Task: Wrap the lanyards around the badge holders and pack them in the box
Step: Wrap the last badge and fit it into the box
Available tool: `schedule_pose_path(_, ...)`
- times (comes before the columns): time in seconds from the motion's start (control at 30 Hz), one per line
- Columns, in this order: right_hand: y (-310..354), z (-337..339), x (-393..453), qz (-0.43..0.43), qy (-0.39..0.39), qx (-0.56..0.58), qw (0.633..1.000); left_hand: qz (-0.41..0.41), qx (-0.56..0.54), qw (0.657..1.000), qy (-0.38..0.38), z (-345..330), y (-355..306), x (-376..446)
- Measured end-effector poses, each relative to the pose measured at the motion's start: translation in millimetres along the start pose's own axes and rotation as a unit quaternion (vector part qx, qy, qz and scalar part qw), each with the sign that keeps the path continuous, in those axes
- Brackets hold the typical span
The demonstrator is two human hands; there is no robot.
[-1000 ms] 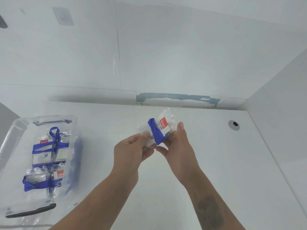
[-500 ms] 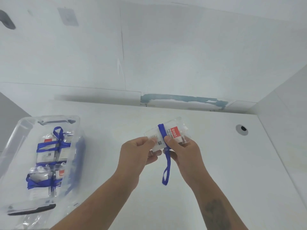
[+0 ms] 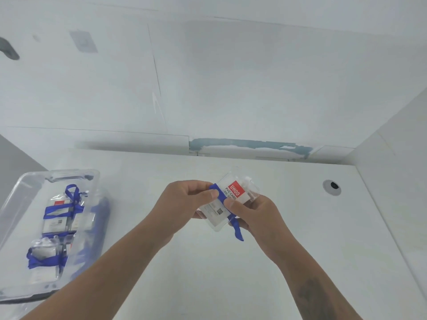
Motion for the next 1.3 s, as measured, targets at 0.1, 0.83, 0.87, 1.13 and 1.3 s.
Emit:
schedule_pose_path(0.1, 0.3, 0.7, -7.3, -0.004, 0.011, 0.012, 1.0, -0.005, -0.029, 0.999, -0.022, -4.6, 2.7, -0.9)
schedule_pose_path(0.83, 93.6, 6.2, 17.2, 0.133, 0.299, -0.254, 0.91, -0.02, 0.235, 0.969, 0.072, -17.3, -7.8, -29.7)
schedule_pose_path(0.87, 91.3, 3.7, 20.8, 0.125, 0.308, -0.219, 0.917, -0.021, 0.218, 0.971, 0.093, -17.7, -10.0, -33.7)
schedule_pose_path(1.13, 28.4, -25.2, 12.3, 0.034, 0.307, 0.218, 0.926, -0.023, -0.108, 0.992, 0.06, -3.5, -5.7, -33.4)
schedule_pose_path(1.3, 7.8, -27.0, 10.5, 0.011, 0.194, 0.283, 0.939, -0.009, -0.152, 0.988, 0.011, -5.6, 8.8, -27.7)
Point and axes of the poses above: each hand's wrist, its own x-axis towards the middle knuckle, its own z-axis out of the back of the hand, y = z × x, the point moved 6 cm from there along x, towards the middle knuckle, and after that the axes turned 13 degrees about z, right-handed, at the moved point
